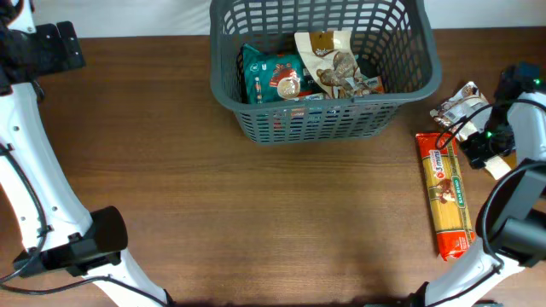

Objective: Pack container

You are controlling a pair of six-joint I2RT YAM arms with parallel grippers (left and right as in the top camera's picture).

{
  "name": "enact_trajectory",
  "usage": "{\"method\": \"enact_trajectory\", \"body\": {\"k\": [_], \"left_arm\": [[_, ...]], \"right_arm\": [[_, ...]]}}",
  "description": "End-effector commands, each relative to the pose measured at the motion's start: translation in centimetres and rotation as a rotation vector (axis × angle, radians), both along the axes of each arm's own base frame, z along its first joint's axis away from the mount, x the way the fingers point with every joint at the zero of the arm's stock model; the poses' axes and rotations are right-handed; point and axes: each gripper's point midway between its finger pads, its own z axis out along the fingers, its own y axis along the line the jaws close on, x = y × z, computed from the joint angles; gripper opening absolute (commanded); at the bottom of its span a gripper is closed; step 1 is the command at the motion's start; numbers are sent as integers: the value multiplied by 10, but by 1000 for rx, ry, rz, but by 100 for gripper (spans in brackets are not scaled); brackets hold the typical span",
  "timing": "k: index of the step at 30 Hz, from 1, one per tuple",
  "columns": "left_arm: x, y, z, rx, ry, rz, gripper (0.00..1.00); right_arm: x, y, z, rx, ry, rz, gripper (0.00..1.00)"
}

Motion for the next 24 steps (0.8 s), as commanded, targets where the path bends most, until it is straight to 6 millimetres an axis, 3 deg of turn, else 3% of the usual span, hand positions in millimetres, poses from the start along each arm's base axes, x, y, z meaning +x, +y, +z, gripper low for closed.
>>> {"method": "enact_trajectory", "body": {"k": [1,18,24], "left_arm": [[0,2,-3,-8,5,16,99],[0,2,-3,-8,5,16,99],[0,2,-3,-8,5,16,99]], "right_arm": [[3,-2,-12,-13,33,54,90],[30,-5,-29,-5,-41,95,91],[50,-14,-28,-44,-119,99,90]]}}
